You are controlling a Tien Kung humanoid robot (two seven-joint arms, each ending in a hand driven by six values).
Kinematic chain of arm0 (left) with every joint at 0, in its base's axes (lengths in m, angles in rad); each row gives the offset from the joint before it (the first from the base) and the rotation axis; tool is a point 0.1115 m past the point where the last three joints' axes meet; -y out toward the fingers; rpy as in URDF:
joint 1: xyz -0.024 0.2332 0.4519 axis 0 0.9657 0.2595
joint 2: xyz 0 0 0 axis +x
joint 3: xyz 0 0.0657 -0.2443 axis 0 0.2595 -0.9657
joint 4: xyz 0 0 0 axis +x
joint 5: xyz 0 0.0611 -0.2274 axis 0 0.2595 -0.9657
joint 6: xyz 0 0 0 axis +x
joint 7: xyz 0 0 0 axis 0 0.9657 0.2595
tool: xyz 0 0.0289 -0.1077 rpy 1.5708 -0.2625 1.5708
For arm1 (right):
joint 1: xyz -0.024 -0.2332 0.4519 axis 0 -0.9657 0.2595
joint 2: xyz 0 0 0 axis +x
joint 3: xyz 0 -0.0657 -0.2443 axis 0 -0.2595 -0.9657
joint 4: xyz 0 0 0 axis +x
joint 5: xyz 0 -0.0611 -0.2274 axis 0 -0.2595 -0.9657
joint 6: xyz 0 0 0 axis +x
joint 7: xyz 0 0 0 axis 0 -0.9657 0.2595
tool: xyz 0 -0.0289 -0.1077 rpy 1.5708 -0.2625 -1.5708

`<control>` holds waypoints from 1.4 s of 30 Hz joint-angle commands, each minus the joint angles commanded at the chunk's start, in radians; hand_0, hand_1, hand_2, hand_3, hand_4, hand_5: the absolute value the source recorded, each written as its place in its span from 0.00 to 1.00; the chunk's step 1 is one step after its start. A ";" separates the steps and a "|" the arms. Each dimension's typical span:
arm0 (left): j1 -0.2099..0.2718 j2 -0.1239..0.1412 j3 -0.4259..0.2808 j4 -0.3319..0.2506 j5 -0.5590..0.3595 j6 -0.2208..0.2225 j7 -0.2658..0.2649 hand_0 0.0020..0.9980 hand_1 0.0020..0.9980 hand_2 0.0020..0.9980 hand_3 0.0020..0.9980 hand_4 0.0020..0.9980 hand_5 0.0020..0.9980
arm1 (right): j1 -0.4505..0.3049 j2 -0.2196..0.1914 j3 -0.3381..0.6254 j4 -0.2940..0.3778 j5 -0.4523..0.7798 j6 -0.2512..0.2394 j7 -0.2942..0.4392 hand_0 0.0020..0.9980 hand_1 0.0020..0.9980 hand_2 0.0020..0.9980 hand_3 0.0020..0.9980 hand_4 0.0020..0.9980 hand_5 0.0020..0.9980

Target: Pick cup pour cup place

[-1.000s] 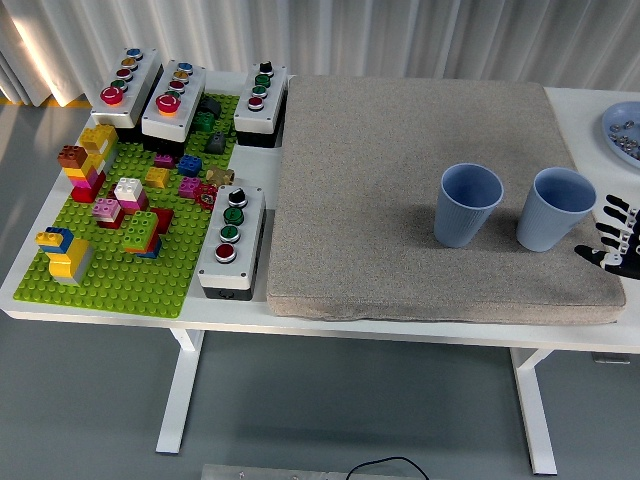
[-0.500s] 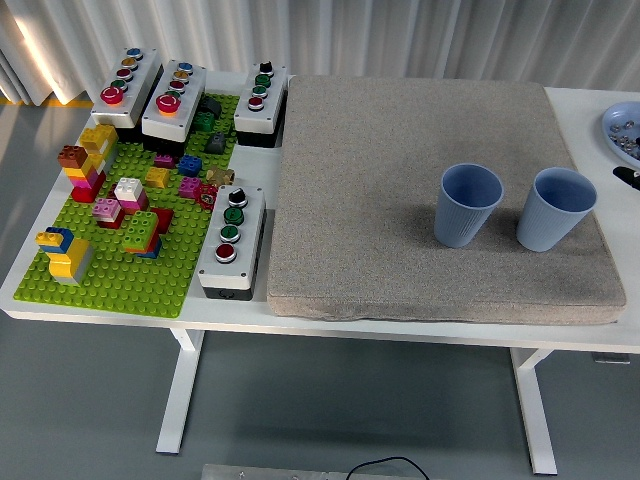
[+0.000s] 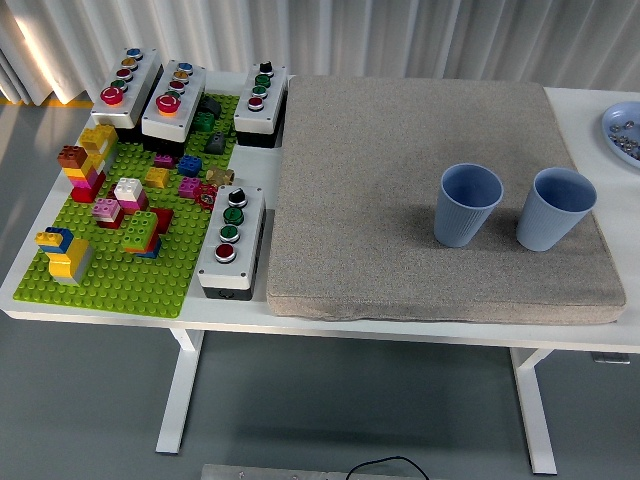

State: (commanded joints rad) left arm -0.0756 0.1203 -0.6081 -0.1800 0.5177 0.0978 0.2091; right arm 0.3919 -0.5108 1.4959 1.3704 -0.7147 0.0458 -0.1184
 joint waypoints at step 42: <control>-0.006 0.001 0.016 0.000 -0.003 -0.002 -0.003 0.73 0.77 0.82 0.67 0.50 0.95 | 0.052 0.070 -0.095 -0.094 0.189 -0.306 0.113 0.93 0.85 0.93 0.89 0.80 0.84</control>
State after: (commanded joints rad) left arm -0.0816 0.1209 -0.5922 -0.1800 0.5144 0.0957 0.2060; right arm 0.4437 -0.4410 1.4009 1.2768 -0.5254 -0.2603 -0.0053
